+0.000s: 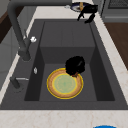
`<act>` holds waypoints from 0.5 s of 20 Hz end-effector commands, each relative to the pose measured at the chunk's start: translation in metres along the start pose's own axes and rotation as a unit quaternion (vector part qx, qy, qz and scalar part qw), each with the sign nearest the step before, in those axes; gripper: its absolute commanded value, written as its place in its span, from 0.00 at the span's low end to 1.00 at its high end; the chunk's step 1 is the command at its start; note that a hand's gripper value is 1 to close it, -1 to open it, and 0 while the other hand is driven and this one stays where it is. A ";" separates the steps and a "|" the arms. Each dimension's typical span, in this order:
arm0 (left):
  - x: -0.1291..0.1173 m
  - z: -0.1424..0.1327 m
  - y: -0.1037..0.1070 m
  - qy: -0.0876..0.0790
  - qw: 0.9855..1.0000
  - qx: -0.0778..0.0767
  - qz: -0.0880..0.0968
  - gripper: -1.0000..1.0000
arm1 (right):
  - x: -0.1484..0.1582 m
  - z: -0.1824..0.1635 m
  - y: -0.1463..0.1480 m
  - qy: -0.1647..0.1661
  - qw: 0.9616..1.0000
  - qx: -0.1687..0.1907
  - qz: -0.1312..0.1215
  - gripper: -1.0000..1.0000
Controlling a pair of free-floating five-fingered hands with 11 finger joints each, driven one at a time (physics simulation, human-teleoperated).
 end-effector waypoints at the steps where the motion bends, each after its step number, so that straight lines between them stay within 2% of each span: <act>1: -0.028 0.001 -0.020 -0.003 1.000 0.009 -0.006 1.00 | 0.000 0.000 0.000 0.000 1.000 0.000 0.000 0.50; 3: -0.043 0.003 -0.030 -0.004 1.000 0.007 -0.002 1.00 | 0.000 0.000 0.000 0.000 1.000 0.000 0.000 0.50; 7: -0.077 0.016 -0.047 -0.010 1.000 0.015 0.000 1.00 | 0.000 0.000 0.000 0.000 1.000 0.000 0.000 0.50; 9: -0.093 0.017 -0.052 -0.005 1.000 0.007 0.001 1.00 | 0.000 0.000 0.000 0.000 1.000 0.000 0.000 0.50; 10: -0.097 0.016 -0.054 -0.004 1.000 0.004 0.000 0.00 | 0.000 0.000 0.000 0.000 1.000 0.000 0.000 0.50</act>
